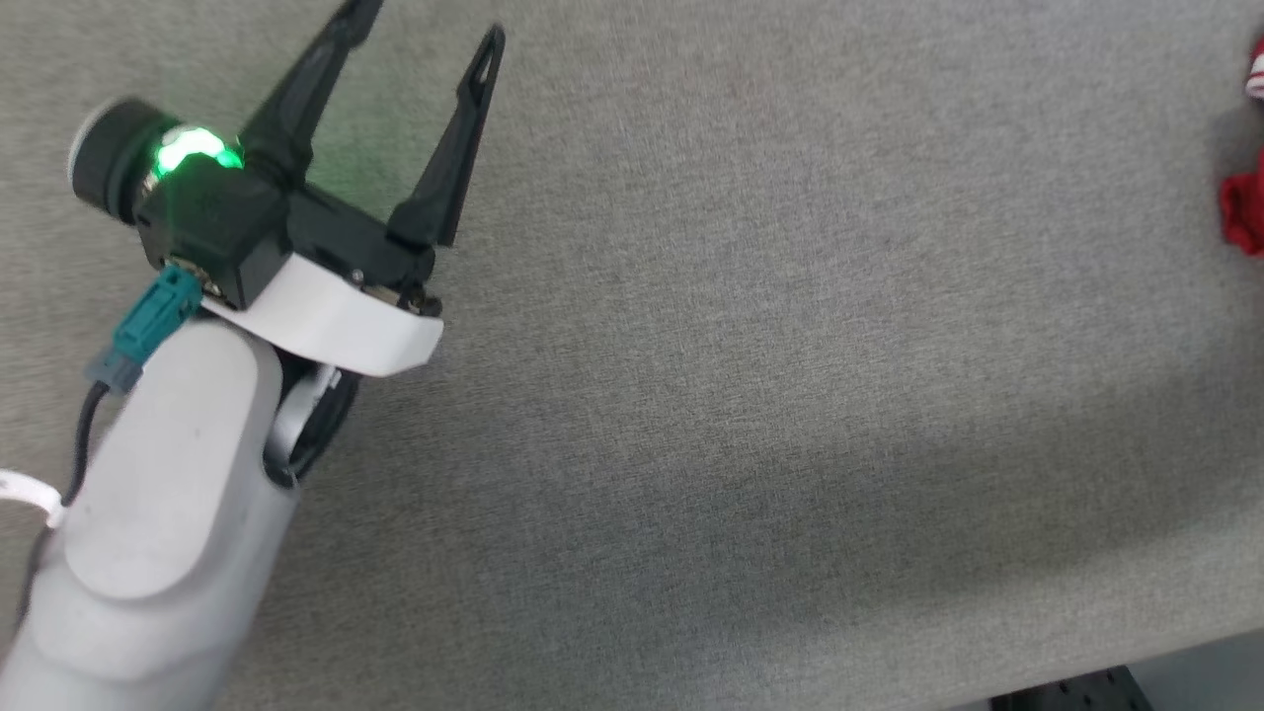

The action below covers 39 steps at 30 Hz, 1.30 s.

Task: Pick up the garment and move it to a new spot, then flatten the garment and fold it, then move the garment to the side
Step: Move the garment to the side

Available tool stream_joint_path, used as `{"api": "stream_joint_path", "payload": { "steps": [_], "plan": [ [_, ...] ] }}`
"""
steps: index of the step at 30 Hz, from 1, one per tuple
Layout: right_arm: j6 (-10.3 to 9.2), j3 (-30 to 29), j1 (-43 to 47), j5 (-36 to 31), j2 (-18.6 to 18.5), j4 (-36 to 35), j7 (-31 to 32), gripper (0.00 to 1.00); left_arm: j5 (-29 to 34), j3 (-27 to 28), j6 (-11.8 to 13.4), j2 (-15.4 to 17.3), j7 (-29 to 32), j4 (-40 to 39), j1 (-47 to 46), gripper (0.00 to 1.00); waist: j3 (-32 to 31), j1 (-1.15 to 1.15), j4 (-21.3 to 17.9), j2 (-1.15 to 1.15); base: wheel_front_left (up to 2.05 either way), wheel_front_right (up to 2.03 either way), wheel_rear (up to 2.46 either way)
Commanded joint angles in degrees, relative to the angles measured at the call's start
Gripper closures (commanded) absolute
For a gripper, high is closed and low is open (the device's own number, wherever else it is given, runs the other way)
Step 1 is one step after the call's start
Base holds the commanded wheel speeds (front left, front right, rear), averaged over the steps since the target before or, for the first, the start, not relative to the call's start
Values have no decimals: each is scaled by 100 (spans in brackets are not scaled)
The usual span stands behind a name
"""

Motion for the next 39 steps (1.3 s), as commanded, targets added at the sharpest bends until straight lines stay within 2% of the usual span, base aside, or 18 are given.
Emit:
{"api": "stream_joint_path", "payload": {
  "steps": [1, 8, 19, 29, 39],
  "plan": [
    [-29, 53, 85, -8, 14, -22, -40, 0, -87, 28, 4, -44, -11, 14, 93, 0, -207, 0, 100, 0, 0, 0, 0],
    [-30, 1187, 522, 59, 156, -489, -220, 0, -290, 570, 4, -434, -10, 312, 969, 0, -1070, 0, 451, 0, 0, 0, 0],
    [-30, 2210, 1527, 744, 676, -1133, -713, 0, -421, 1129, 4, -869, -11, 823, 2406, 0, -2488, 0, 1042, 0, 0, 0, 0],
    [-30, 2261, 2850, 1103, 1323, -1708, -1129, 0, -511, 1325, 4, -1055, -11, 1140, 3297, 0, -3403, 0, 1621, 0, 0, 0, 0],
    [-30, 1871, 3652, 742, 1745, -2606, -1155, 0, -657, 1587, 4, -1128, -11, 1125, 3796, 0, -3723, 0, 1693, 0, 0, 0, 0]
  ]
}}
